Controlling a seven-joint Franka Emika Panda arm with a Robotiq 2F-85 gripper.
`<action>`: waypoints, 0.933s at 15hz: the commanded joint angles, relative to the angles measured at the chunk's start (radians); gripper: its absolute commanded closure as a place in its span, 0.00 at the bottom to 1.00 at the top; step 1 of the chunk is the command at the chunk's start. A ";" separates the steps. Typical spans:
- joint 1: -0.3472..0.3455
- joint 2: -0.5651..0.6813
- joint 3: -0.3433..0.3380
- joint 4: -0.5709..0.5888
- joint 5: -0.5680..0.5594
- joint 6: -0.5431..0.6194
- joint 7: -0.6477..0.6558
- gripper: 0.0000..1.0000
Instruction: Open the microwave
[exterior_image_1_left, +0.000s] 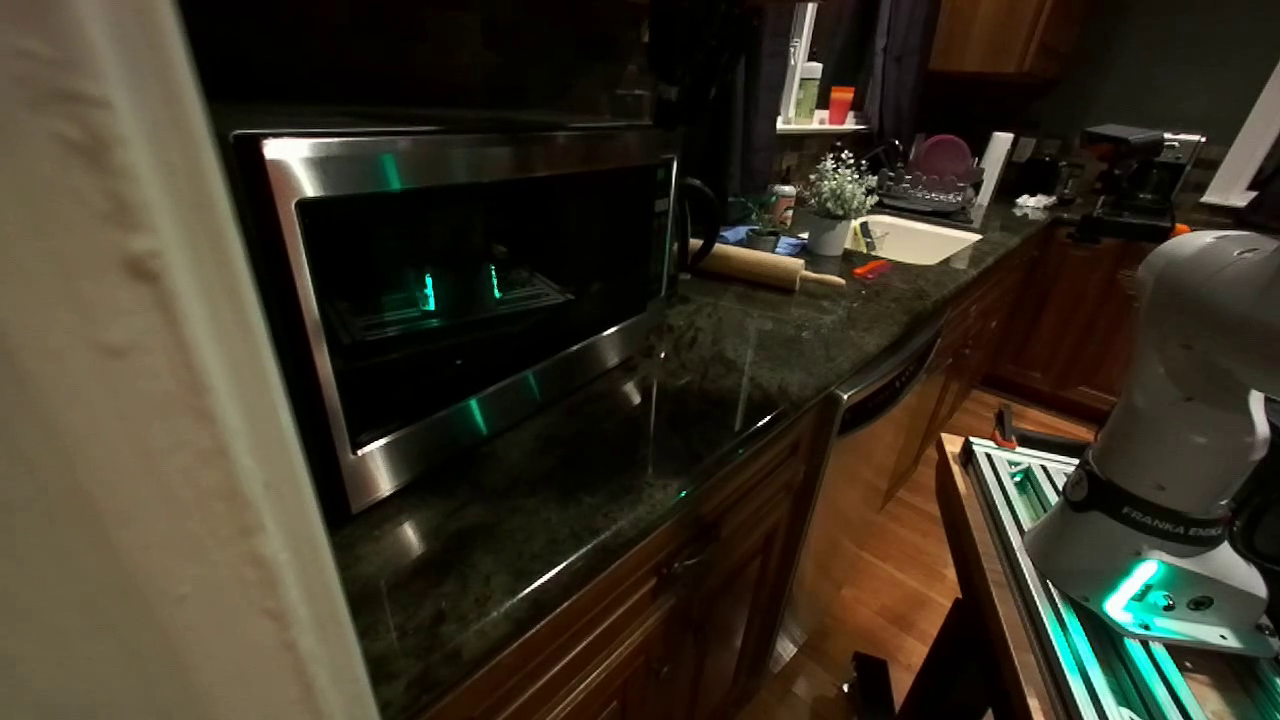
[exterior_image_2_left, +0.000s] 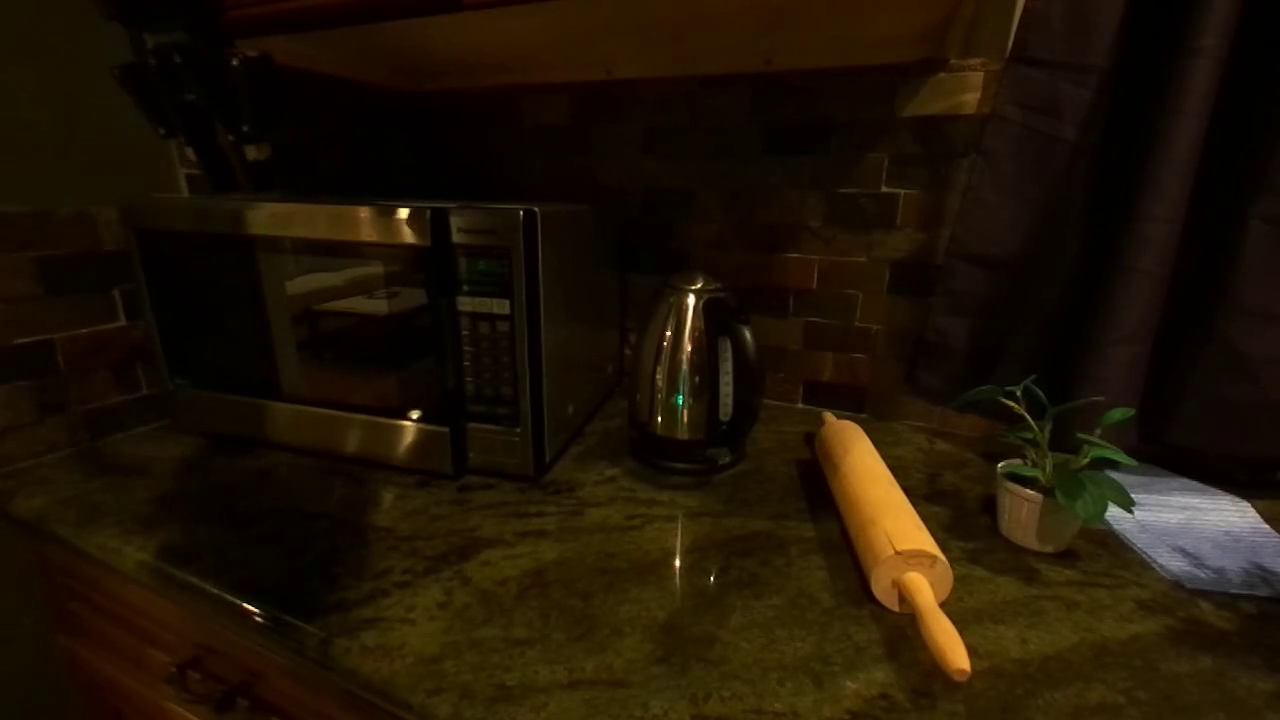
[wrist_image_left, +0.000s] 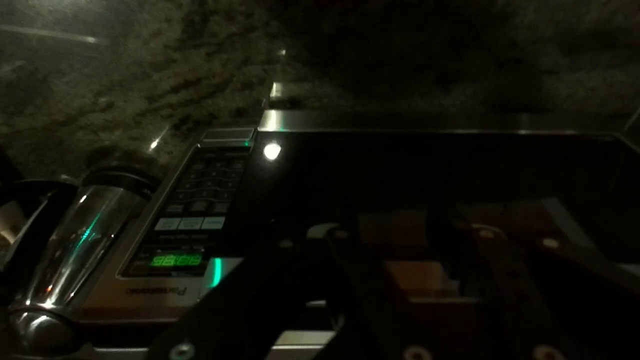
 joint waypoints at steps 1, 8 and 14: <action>-0.024 -0.041 0.023 -0.073 -0.082 0.157 0.139 0.88; -0.074 -0.025 0.076 -0.179 -0.361 0.445 0.389 1.00; -0.105 -0.015 0.092 -0.209 -0.583 0.508 0.606 1.00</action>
